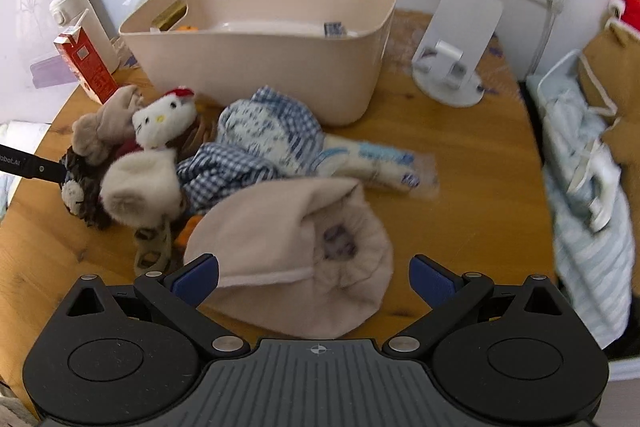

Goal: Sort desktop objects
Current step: 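Grasp the brown bow hair tie with the left tool while the right tool grasps the beige pouch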

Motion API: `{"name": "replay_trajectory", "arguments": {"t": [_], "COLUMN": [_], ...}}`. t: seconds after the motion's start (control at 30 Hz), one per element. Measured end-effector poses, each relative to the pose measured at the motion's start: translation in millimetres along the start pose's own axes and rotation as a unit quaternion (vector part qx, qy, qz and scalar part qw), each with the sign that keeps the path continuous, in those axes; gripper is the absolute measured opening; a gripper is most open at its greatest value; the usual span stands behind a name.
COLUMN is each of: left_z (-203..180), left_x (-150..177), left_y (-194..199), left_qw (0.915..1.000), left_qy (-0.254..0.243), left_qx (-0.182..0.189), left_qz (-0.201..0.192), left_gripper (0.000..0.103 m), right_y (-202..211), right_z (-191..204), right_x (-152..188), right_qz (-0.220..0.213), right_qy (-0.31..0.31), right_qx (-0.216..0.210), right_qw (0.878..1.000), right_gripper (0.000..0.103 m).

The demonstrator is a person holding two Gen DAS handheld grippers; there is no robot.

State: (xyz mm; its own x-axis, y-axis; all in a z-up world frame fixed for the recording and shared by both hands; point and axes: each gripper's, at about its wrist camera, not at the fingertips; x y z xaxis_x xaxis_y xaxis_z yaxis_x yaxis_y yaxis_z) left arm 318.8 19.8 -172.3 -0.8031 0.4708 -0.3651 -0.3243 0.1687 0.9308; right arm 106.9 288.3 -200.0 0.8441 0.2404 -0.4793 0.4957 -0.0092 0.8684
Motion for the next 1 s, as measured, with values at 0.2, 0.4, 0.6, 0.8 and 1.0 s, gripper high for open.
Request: {"name": "replay_trajectory", "arguments": {"t": [0.2,0.4,0.6,0.8,1.0], "left_z": [12.0,17.3,16.8,20.8,6.5], "left_x": [4.1,-1.3,-4.7,-7.1,-6.5], "left_y": [-19.0,-32.5,-44.0,-59.2,-57.7], "left_qw": [0.9984,0.9962,0.9942,0.9889,0.9961], "left_qy": [0.056,0.085,0.105,0.131,0.079], "left_qx": [0.005,0.014,0.021,0.058,0.031], "left_qz": [0.007,0.011,0.013,0.038,0.025], "left_gripper": [0.081,0.081,0.081,0.079,0.065], "right_y": [-19.1,-31.4,-38.8,-42.5,-43.7], "right_z": [9.7,13.9,13.0,10.3,5.8], "right_x": [5.2,6.0,5.1,3.7,4.2], "right_qz": [0.017,0.025,0.031,0.033,0.036], "right_qy": [-0.003,-0.003,-0.021,-0.034,-0.056], "right_qx": [0.023,0.042,0.049,0.049,0.033], "right_qw": [1.0,0.999,0.998,0.998,0.997], "right_gripper": [0.103,0.103,0.103,0.099,0.081]}}
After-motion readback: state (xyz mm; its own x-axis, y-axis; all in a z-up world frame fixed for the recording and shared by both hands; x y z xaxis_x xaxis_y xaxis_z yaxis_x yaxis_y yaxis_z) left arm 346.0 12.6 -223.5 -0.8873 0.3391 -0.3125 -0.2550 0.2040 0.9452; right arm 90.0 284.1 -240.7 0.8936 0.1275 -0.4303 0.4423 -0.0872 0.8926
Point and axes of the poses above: each gripper's, at about its wrist camera, not at the fingertips, and y roughly against the way its jaws point, z to its left, x to its underside, and after that the axes turned 6 degrees about x, right-handed
